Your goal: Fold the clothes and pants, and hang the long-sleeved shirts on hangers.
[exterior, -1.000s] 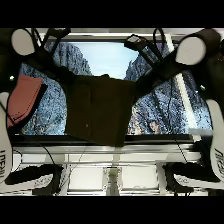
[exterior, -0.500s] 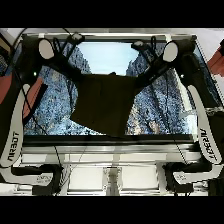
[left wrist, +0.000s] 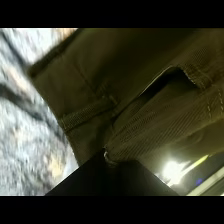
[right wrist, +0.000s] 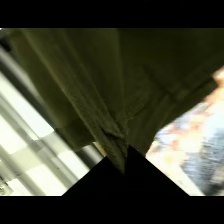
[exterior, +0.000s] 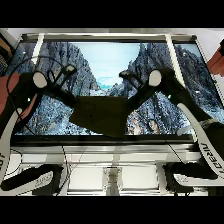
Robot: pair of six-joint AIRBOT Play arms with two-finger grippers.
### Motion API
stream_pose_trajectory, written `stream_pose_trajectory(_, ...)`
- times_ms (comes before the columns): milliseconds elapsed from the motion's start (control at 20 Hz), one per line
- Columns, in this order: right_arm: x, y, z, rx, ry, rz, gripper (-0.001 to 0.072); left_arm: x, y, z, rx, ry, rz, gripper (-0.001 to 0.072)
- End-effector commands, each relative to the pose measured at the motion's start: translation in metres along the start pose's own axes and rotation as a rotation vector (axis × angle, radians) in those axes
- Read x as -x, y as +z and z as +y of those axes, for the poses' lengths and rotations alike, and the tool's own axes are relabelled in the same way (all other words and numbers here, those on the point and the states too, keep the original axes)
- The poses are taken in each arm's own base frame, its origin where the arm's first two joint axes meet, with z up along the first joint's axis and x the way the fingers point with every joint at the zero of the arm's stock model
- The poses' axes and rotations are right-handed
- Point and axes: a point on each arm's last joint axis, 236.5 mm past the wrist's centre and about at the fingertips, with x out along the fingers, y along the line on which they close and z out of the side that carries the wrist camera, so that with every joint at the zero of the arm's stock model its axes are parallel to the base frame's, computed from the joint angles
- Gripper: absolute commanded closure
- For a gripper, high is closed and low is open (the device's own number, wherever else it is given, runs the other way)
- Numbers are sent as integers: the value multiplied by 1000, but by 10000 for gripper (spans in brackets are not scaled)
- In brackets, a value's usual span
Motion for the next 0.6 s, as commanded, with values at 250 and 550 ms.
stream_pose_trajectory(250,-63,-50,73,-7,130,140,692,-13,-85,42,-185,179,285,642)
stream_pose_trajectory(550,-77,-65,101,-13,204,175,630,-10,-104,11,-254,28,358,579)
